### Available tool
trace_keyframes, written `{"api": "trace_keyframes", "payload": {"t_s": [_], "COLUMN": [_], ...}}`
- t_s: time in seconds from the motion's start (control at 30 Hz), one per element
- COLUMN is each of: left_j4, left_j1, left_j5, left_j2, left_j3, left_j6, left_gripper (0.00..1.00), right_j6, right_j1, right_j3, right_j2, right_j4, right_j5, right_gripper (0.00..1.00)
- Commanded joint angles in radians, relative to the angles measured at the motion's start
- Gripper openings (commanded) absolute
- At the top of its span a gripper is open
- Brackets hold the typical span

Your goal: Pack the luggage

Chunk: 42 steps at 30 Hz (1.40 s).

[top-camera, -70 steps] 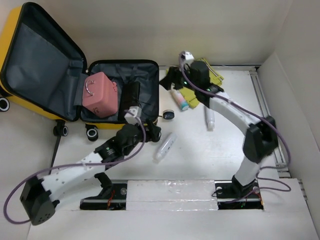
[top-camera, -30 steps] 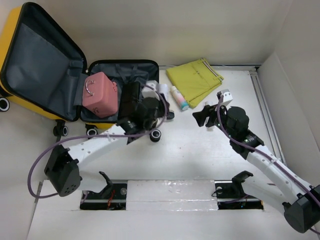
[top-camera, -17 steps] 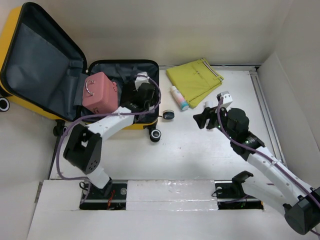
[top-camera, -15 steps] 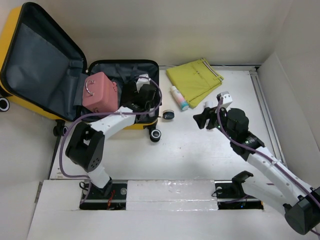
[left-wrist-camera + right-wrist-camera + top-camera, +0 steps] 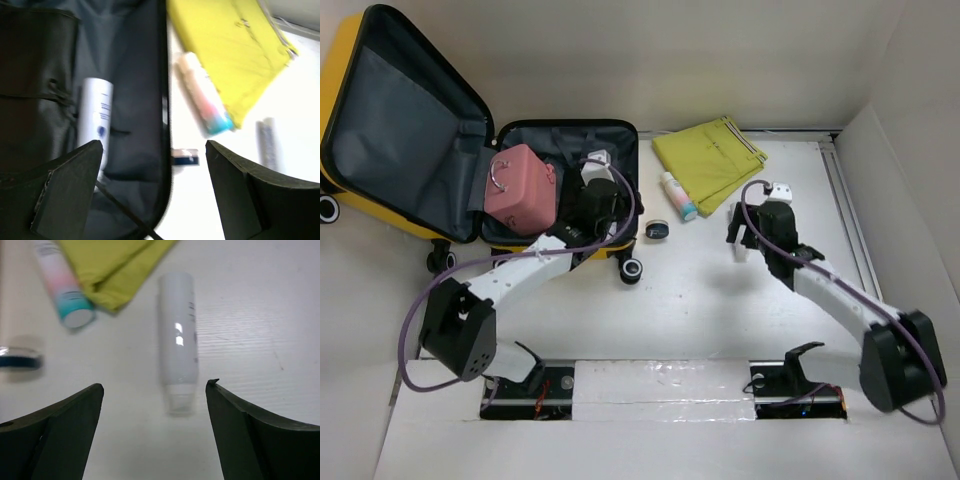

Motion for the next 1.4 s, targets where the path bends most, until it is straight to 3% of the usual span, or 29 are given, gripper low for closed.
{"api": "trace_keyframes", "payload": {"t_s": [0.0, 0.17, 0.5, 0.53, 0.63, 0.67, 0.8, 0.93, 1.1, 1.33, 1.37], "left_j4": [0.081, 0.107, 0.168, 0.168, 0.2, 0.2, 0.183, 0.217, 0.237, 0.183, 0.173], "left_j1": [-0.024, -0.024, -0.01, -0.001, 0.023, 0.023, 0.023, 0.023, 0.023, 0.013, 0.004], "left_j5": [0.087, 0.085, 0.052, 0.065, 0.074, 0.059, 0.049, 0.082, 0.049, 0.046, 0.046], "left_j2": [-0.055, -0.092, -0.092, -0.08, -0.06, -0.05, -0.016, -0.123, -0.356, -0.609, -0.626], "left_j3": [-0.059, -0.152, -0.257, -0.257, -0.266, -0.266, -0.228, -0.278, -0.327, -0.406, -0.421], "left_j6": [-0.017, -0.027, -0.026, -0.035, -0.035, -0.026, -0.026, -0.035, -0.044, -0.086, -0.086], "left_gripper": [0.8, 0.8, 0.78, 0.77, 0.74, 0.71, 0.69, 0.69, 0.71, 0.67, 0.63], "right_j6": [0.02, 0.02, 0.031, 0.031, 0.042, 0.042, 0.042, 0.042, 0.031, 0.04, 0.04], "right_j1": [-0.088, -0.151, -0.189, -0.189, -0.189, -0.189, -0.2, -0.191, -0.045, 0.22, 0.245], "right_j3": [0.092, 0.193, 0.246, 0.246, 0.246, 0.246, 0.246, 0.197, 0.268, 0.638, 0.69], "right_j2": [0.162, 0.348, 0.534, 0.534, 0.534, 0.534, 0.543, 0.434, 0.298, 0.437, 0.515], "right_j4": [0.03, 0.061, 0.079, 0.079, 0.079, 0.079, 0.079, 0.117, 0.098, 0.087, 0.087], "right_j5": [0.044, -0.093, -0.288, -0.288, -0.297, -0.297, -0.36, -0.383, -0.393, -0.449, -0.462], "right_gripper": [0.9, 0.9, 0.67, 0.58, 0.51, 0.35, 0.0, 0.0, 0.0, 0.0, 0.06]}}
